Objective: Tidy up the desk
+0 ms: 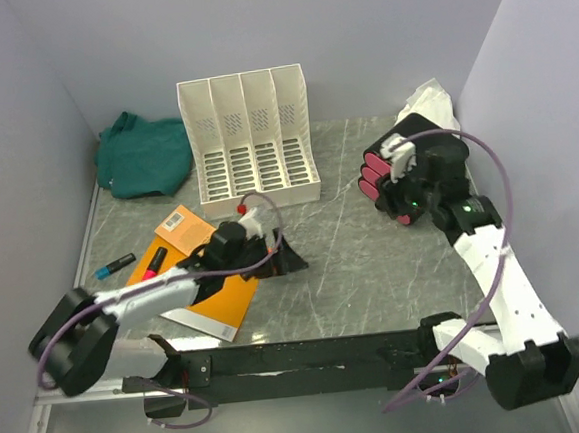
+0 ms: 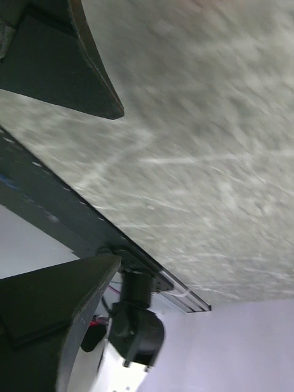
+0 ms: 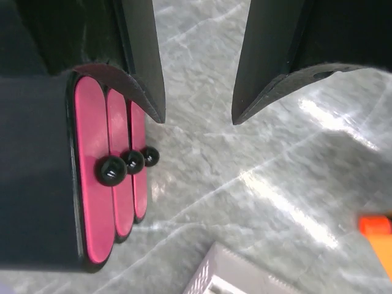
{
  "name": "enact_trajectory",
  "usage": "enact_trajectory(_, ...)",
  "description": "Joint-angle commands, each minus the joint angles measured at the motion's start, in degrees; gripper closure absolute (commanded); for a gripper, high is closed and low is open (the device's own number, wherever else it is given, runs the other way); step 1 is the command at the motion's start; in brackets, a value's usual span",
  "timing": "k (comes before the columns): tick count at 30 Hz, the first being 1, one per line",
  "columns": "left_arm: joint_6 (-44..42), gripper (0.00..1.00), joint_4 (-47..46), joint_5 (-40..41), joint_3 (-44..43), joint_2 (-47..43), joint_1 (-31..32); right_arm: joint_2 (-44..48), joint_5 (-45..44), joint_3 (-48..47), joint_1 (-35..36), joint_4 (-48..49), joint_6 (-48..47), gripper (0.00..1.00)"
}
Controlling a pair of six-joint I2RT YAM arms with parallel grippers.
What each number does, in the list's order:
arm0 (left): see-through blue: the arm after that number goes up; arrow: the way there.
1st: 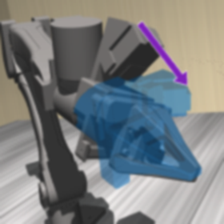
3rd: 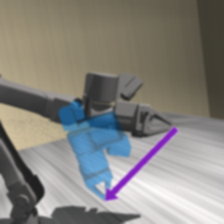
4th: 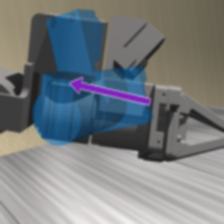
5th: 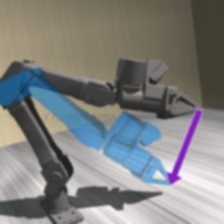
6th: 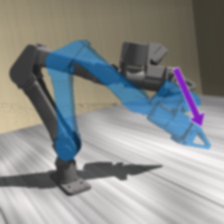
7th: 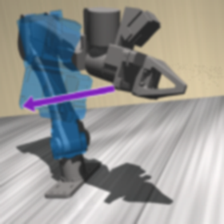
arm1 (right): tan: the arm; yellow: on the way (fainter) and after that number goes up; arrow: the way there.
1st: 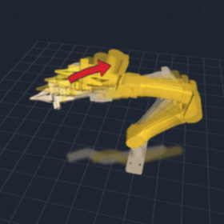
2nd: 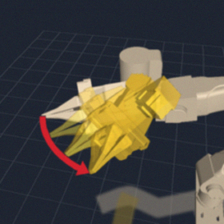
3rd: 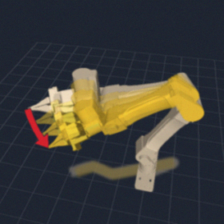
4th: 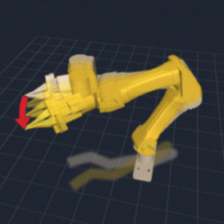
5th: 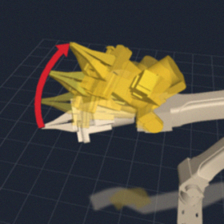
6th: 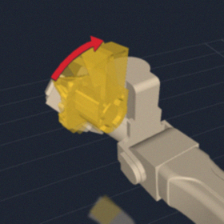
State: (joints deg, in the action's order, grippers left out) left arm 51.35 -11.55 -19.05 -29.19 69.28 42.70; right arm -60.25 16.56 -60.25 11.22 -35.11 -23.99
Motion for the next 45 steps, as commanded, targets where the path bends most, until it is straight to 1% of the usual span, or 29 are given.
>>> enact_trajectory(1, -3.09, 0.01, -8.39, 0.51, -10.17, 9.36, 2.12, 5.04, 16.47, 3.29, -8.57, 0.13, 3.24, 0.45)
enact_trajectory(2, -3.97, 0.01, -9.27, 0.50, -13.67, 13.65, 2.65, 6.01, 20.23, 4.43, -10.50, 0.83, 3.94, 0.45)
enact_trajectory(3, -4.41, 0.01, -9.54, 0.42, -15.53, 15.96, 2.74, 7.50, 22.62, 6.09, -14.70, 1.88, 4.82, 0.45)
enact_trajectory(4, -4.59, 0.01, -9.98, -0.02, -17.29, 18.15, 2.74, 8.04, 25.86, 6.98, -17.09, 2.15, 5.26, 0.45)
enact_trajectory(5, -4.94, 0.01, -10.94, -1.24, -20.78, 22.61, 2.83, 8.74, 28.68, 7.94, -18.85, 2.68, 5.88, 0.45)
enact_trajectory(6, -5.03, 0.01, -11.12, -1.78, -22.65, 24.83, 2.83, 9.61, 33.06, 9.69, -21.83, 3.73, 6.93, 0.45)
enact_trajectory(7, -5.38, 0.01, -11.39, -2.22, -24.58, 26.94, 2.92, 9.97, 34.75, 10.49, -23.42, 4.35, 7.63, 0.45)
enact_trajectory(8, -5.82, 0.01, -11.48, -2.92, -28.17, 30.88, 3.00, 10.50, 36.60, 11.46, -25.09, 5.31, 8.51, 0.45)
enact_trajectory(9, -6.09, 0.01, -11.13, -3.01, -30.03, 32.83, 3.09, 11.37, 40.97, 13.64, -27.20, 7.67, 10.00, 0.45)
enact_trajectory(10, -6.26, 0.01, -10.95, -3.36, -31.79, 34.68, 3.18, 11.73, 42.06, 14.28, -29.92, 8.21, 10.19, 0.45)
enact_trajectory(11, -6.87, 0.01, -10.77, -3.62, -35.29, 38.09, 3.18, 11.99, 42.41, 14.46, -30.99, 8.13, 10.02, 0.45)
enact_trajectory(13, -7.14, 0.02, -10.51, -4.41, -38.73, 41.36, 3.27, 11.91, 43.72, 14.11, -33.88, 7.60, 10.10, 0.45)
enact_trajectory(14, -7.40, 0.03, -10.60, -4.68, -41.88, 44.51, 3.36, 11.82, 44.61, 14.37, -34.94, 7.95, 10.54, 0.45)
enact_trajectory(16, -7.58, 0.04, -10.69, -5.82, -45.24, 47.52, 3.62, 11.47, 46.36, 14.37, -37.14, 7.87, 11.07, 0.45)
enact_trajectory(17, -7.67, 0.06, -10.60, -6.26, -48.73, 50.66, 3.97, 11.47, 46.81, 14.37, -38.46, 7.61, 10.89, 0.45)
enact_trajectory(19, -7.76, 0.08, -9.90, -7.14, -52.35, 53.76, 4.15, 11.47, 47.95, 14.37, -39.52, 7.25, 11.07, 0.45)
enact_trajectory(20, -7.67, 0.09, -9.89, -7.40, -55.59, 56.64, 4.32, 11.64, 48.13, 14.46, -40.05, 7.16, 10.98, 0.45)
enact_trajectory(22, -7.58, 0.10, -9.02, -7.06, -58.77, 59.38, 4.41, 12.26, 48.39, 14.63, -40.40, 7.34, 10.98, 0.45)
enact_trajectory(23, -7.58, 0.12, -8.75, -6.88, -61.75, 61.83, 4.41, 12.35, 48.22, 14.81, -40.58, 7.51, 11.07, 0.45)
enact_trajectory(26, -7.32, 0.15, -7.70, -5.83, -66.85, 65.97, 4.41, 12.52, 48.74, 14.81, -41.11, 7.16, 10.89, 0.45)
enact_trajectory(29, -6.18, 0.19, -8.22, -4.43, -70.20, 68.88, 4.41, 12.08, 49.18, 14.81, -41.63, 7.16, 10.81, 0.45)
enact_trajectory(35, -5.56, 0.30, -9.80, -1.17, -74.07, 72.57, 4.41, 11.65, 50.59, 15.25, -42.69, 7.25, 10.54, 0.45)
enact_trajectory(38, -5.56, 0.33, -9.63, 0.59, -75.92, 74.15, 4.41, 11.21, 51.21, 15.42, -43.39, 7.43, 10.36, 0.45)
enact_trajectory(45, -6.00, 0.37, -9.81, 0.94, -78.65, 76.53, 4.59, 10.41, 51.82, 15.78, -45.06, 7.78, 10.10, 0.45)
